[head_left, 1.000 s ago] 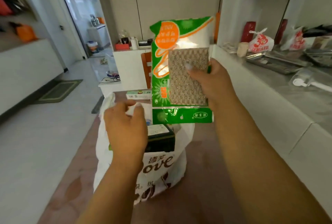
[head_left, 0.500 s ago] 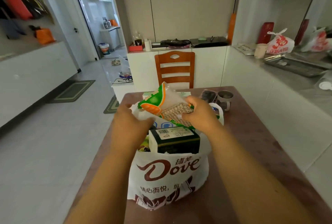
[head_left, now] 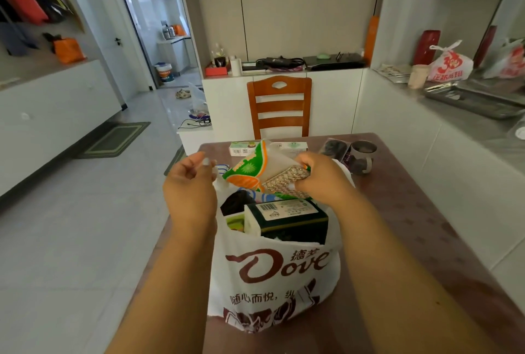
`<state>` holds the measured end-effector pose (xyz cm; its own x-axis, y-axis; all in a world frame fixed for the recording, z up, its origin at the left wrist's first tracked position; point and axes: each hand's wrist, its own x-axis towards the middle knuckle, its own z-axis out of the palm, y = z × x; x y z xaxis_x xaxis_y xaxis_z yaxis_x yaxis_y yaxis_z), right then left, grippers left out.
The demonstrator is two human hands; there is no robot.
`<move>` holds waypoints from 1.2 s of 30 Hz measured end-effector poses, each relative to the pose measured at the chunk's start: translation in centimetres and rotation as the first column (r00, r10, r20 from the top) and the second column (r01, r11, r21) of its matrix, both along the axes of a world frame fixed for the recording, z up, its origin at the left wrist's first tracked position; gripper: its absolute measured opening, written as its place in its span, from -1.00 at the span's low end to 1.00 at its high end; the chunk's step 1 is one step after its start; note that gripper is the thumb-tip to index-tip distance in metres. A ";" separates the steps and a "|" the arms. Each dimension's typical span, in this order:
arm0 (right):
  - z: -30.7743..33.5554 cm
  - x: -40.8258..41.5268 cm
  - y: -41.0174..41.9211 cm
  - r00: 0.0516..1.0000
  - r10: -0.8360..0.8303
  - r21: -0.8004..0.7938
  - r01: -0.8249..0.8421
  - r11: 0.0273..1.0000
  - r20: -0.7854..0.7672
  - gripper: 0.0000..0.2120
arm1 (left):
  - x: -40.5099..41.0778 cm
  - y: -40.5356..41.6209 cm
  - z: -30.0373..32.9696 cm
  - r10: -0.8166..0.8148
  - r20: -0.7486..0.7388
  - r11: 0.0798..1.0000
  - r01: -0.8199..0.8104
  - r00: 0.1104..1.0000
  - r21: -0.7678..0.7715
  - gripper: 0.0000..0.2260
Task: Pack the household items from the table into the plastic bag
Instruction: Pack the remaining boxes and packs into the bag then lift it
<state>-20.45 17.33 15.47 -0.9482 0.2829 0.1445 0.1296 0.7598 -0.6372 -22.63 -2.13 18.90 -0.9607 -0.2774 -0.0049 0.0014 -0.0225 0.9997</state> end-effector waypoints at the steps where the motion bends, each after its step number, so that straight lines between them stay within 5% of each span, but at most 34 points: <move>1: 0.0 0.0 0.0 1.000 -0.003 -0.024 0.003 1.000 -0.003 -0.68 | 0.0 -0.2 0.0 -0.009 0.003 0.999 0.009 1.000 0.031 -0.86; 8: 0.5 1.5 1.7 0.973 -0.199 -0.241 0.167 0.956 -0.117 -0.67 | -0.3 -1.1 0.2 -0.002 -0.008 0.998 0.003 1.000 0.057 -0.74; 12: 0.0 -0.1 -1.3 1.000 0.013 0.004 -0.013 1.000 -0.010 -0.74 | -0.1 -0.9 0.6 -0.032 -0.019 0.998 0.033 0.999 0.053 -0.76; 15: -1.6 -1.5 -3.8 0.967 0.208 0.022 -0.213 0.977 0.149 -0.52 | 0.1 -0.9 0.9 -0.062 -0.027 0.998 0.063 0.998 0.018 -0.77; 23: -1.6 -2.8 -4.2 0.977 0.211 0.195 -0.211 0.958 0.019 -0.76 | 0.7 -1.1 1.1 -0.107 -0.080 0.994 0.104 0.991 -0.039 -0.75; 26: -1.2 -4.0 -4.6 0.968 0.211 0.258 -0.241 0.936 0.138 -0.78 | 0.7 -0.9 1.1 -0.103 -0.077 0.993 0.097 0.992 -0.069 -0.75; 29: -2.5 -4.4 -5.6 0.912 0.306 0.003 -0.319 0.948 0.271 -0.68 | 0.4 -0.9 1.0 -0.094 -0.058 0.994 0.091 0.994 -0.059 -0.76; 32: -2.6 -3.5 -5.2 0.965 0.243 -0.313 -0.202 0.928 0.098 -0.58 | 0.2 -1.1 0.8 -0.083 -0.061 0.994 0.078 0.995 -0.076 -0.77; 36: -0.9 -2.2 -3.7 0.983 0.160 -0.414 -0.181 0.892 -0.085 -0.64 | -0.6 -1.1 1.0 -0.107 -0.040 0.990 0.103 0.993 -0.097 -0.83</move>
<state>-22.69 13.58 14.60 -0.9824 0.1615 0.0940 -0.0158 0.4294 -0.9030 -23.25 -3.23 19.90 -0.9833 -0.1720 0.0599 0.0486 0.0695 0.9964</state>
